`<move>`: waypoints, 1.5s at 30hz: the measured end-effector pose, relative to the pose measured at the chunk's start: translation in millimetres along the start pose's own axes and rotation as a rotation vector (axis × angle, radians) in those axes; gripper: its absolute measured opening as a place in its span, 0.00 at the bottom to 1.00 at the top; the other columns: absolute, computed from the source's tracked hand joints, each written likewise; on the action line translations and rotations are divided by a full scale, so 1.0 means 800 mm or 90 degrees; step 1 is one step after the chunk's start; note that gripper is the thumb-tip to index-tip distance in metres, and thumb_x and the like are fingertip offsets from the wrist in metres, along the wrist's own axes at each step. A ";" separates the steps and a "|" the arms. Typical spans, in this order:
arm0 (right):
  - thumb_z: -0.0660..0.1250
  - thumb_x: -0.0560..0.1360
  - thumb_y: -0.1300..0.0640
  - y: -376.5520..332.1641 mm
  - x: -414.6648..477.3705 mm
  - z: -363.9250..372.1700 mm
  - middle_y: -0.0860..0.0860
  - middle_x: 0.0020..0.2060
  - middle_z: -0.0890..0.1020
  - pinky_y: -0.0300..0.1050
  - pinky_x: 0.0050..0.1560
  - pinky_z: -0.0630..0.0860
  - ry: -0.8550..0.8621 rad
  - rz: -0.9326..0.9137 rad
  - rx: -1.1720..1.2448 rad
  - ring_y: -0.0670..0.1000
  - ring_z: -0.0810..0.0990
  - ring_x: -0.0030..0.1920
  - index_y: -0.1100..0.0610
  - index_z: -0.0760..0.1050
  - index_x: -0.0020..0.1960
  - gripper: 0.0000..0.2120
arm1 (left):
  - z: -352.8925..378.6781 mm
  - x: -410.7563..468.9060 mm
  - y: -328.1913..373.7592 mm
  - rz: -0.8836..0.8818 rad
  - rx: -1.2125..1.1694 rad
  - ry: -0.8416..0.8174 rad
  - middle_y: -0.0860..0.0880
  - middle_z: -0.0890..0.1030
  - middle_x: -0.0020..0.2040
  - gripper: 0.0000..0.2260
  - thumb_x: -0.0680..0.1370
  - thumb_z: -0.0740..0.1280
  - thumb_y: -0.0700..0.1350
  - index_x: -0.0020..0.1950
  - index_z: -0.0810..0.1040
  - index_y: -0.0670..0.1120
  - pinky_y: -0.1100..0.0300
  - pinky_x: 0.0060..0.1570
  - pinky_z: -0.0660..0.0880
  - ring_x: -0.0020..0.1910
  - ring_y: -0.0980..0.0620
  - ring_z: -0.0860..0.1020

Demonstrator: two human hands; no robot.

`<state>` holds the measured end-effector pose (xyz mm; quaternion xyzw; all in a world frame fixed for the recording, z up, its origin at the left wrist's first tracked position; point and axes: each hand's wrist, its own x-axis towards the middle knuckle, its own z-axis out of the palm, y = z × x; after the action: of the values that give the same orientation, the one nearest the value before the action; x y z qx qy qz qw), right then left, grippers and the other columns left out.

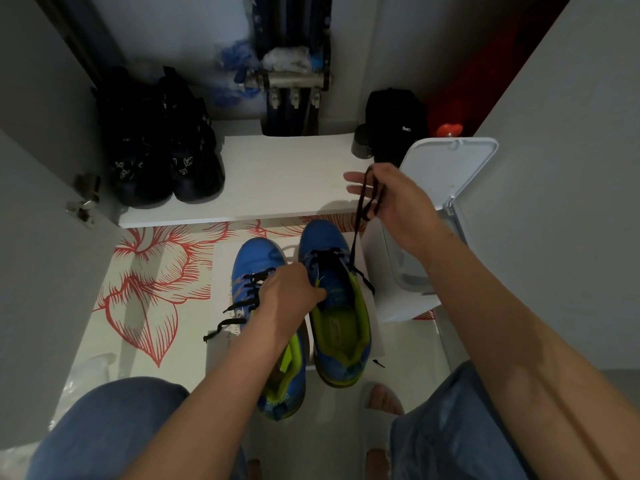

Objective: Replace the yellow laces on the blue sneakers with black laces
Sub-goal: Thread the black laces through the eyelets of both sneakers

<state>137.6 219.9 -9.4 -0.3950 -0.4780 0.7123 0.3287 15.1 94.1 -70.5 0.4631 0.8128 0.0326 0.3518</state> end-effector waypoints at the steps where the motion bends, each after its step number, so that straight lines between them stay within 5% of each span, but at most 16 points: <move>1: 0.52 0.82 0.57 -0.003 -0.002 0.002 0.53 0.42 0.84 0.41 0.36 0.72 -0.009 -0.001 0.072 0.52 0.82 0.45 0.56 0.68 0.45 0.09 | 0.001 0.000 0.000 0.003 0.007 0.002 0.43 0.80 0.52 0.17 0.75 0.67 0.52 0.56 0.75 0.40 0.55 0.46 0.76 0.50 0.45 0.79; 4: 0.53 0.82 0.57 -0.002 -0.006 0.008 0.51 0.32 0.81 0.36 0.24 0.65 -0.001 -0.005 0.068 0.49 0.78 0.29 0.56 0.68 0.44 0.09 | 0.002 0.002 0.000 0.006 0.002 0.006 0.42 0.79 0.56 0.19 0.76 0.66 0.51 0.60 0.73 0.40 0.54 0.50 0.76 0.53 0.45 0.78; 6: 0.55 0.82 0.56 0.003 -0.007 0.009 0.50 0.34 0.81 0.40 0.25 0.59 -0.027 -0.036 -0.033 0.47 0.73 0.26 0.56 0.70 0.46 0.08 | 0.001 0.001 -0.001 0.008 -0.008 0.009 0.42 0.78 0.58 0.21 0.76 0.66 0.51 0.64 0.71 0.41 0.53 0.52 0.76 0.55 0.45 0.77; 11: 0.53 0.82 0.57 -0.008 -0.010 0.010 0.50 0.40 0.82 0.38 0.25 0.58 -0.089 -0.087 0.057 0.45 0.73 0.30 0.55 0.70 0.48 0.08 | 0.001 -0.001 0.000 0.023 -0.036 0.018 0.42 0.80 0.51 0.16 0.75 0.67 0.48 0.57 0.76 0.39 0.53 0.48 0.77 0.49 0.45 0.79; 18: 0.57 0.81 0.56 -0.015 -0.014 0.019 0.51 0.42 0.82 0.34 0.26 0.63 -0.124 -0.121 -0.070 0.47 0.76 0.34 0.55 0.71 0.49 0.06 | -0.003 -0.002 -0.001 0.034 -0.021 0.012 0.44 0.76 0.40 0.11 0.75 0.66 0.46 0.47 0.77 0.38 0.57 0.37 0.71 0.41 0.46 0.77; 21: 0.62 0.79 0.51 0.004 -0.005 0.007 0.50 0.49 0.79 0.40 0.49 0.75 -0.123 -0.111 -0.512 0.48 0.77 0.50 0.54 0.74 0.53 0.08 | -0.005 -0.003 -0.001 0.032 -0.020 0.020 0.47 0.75 0.36 0.11 0.74 0.68 0.48 0.44 0.78 0.40 0.60 0.35 0.69 0.39 0.48 0.76; 23: 0.62 0.78 0.55 0.025 0.003 -0.002 0.54 0.57 0.73 0.48 0.65 0.64 -0.170 -0.062 -0.853 0.56 0.68 0.62 0.54 0.74 0.56 0.09 | -0.008 -0.004 0.000 0.022 -0.026 0.019 0.49 0.73 0.32 0.11 0.74 0.68 0.49 0.43 0.78 0.41 0.61 0.32 0.68 0.37 0.49 0.76; 25: 0.58 0.74 0.69 0.033 -0.001 0.003 0.56 0.65 0.65 0.46 0.67 0.56 -0.199 -0.032 -0.971 0.58 0.58 0.67 0.56 0.71 0.63 0.19 | -0.011 -0.006 0.000 0.018 -0.039 0.023 0.49 0.74 0.31 0.10 0.74 0.68 0.48 0.45 0.79 0.40 0.61 0.32 0.69 0.37 0.49 0.77; 27: 0.55 0.69 0.77 0.033 -0.007 0.012 0.58 0.68 0.63 0.43 0.64 0.58 -0.204 -0.070 -0.957 0.58 0.58 0.68 0.57 0.69 0.65 0.28 | -0.012 -0.006 -0.001 0.022 -0.056 0.024 0.46 0.80 0.36 0.10 0.74 0.68 0.45 0.48 0.81 0.40 0.59 0.36 0.73 0.40 0.47 0.80; 31: 0.54 0.72 0.75 0.047 -0.016 0.031 0.62 0.56 0.75 0.48 0.46 0.75 -0.284 -0.001 -0.734 0.60 0.77 0.53 0.58 0.62 0.64 0.24 | -0.015 -0.005 -0.007 0.002 -0.157 -0.011 0.42 0.84 0.45 0.10 0.75 0.66 0.40 0.55 0.80 0.41 0.53 0.47 0.81 0.42 0.45 0.83; 34: 0.54 0.77 0.72 0.058 -0.018 0.039 0.65 0.51 0.78 0.34 0.41 0.73 -0.259 0.029 -0.648 0.56 0.77 0.45 0.64 0.65 0.62 0.15 | -0.016 -0.001 -0.009 -0.039 -0.267 -0.040 0.41 0.83 0.46 0.12 0.76 0.66 0.38 0.60 0.78 0.41 0.51 0.49 0.81 0.41 0.45 0.83; 37: 0.55 0.78 0.69 0.065 -0.015 0.039 0.60 0.53 0.79 0.30 0.35 0.71 -0.239 0.033 -0.626 0.50 0.76 0.48 0.64 0.72 0.56 0.10 | -0.017 0.000 -0.013 -0.064 -0.336 -0.058 0.42 0.81 0.44 0.13 0.76 0.66 0.36 0.60 0.78 0.40 0.50 0.49 0.81 0.36 0.46 0.81; 45: 0.61 0.80 0.57 0.075 -0.012 0.033 0.61 0.50 0.81 0.45 0.51 0.78 -0.256 0.127 -0.575 0.51 0.80 0.45 0.61 0.75 0.51 0.08 | -0.020 -0.002 -0.014 -0.073 -0.389 -0.080 0.42 0.79 0.48 0.16 0.76 0.67 0.36 0.63 0.76 0.42 0.56 0.44 0.81 0.35 0.49 0.80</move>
<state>113.4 181.2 -57.7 -0.3966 -0.7524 0.5242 -0.0428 -2.2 90.9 -61.6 0.2908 0.7668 0.2269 0.5253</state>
